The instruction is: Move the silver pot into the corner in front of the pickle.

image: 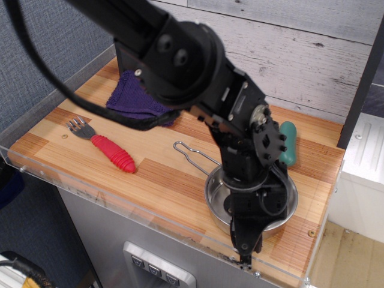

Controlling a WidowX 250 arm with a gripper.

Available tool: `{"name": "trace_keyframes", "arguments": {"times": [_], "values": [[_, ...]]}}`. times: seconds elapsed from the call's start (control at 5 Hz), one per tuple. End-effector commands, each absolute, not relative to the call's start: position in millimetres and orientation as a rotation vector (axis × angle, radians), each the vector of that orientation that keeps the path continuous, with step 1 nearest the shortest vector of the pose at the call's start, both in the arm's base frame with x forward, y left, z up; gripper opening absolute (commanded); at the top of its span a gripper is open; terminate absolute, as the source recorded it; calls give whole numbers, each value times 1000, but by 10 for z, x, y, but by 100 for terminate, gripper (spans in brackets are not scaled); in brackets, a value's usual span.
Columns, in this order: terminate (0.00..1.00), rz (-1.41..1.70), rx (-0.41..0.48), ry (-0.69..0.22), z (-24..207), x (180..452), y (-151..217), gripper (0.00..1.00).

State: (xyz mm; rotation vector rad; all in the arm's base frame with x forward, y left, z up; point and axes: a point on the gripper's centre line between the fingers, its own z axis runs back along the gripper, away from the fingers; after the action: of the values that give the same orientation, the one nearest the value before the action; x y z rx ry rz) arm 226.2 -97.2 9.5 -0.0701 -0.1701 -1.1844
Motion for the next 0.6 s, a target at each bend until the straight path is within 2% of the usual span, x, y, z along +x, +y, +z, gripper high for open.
{"name": "trace_keyframes", "arguments": {"times": [0.0, 0.2, 0.4], "values": [[0, -1173, -44, -197, 203, 2322, -936, 100], [0, -1152, -131, -168, 293, 2344, -926, 100], [0, -1132, -123, -208, 702, 2400, -906, 100]]}}
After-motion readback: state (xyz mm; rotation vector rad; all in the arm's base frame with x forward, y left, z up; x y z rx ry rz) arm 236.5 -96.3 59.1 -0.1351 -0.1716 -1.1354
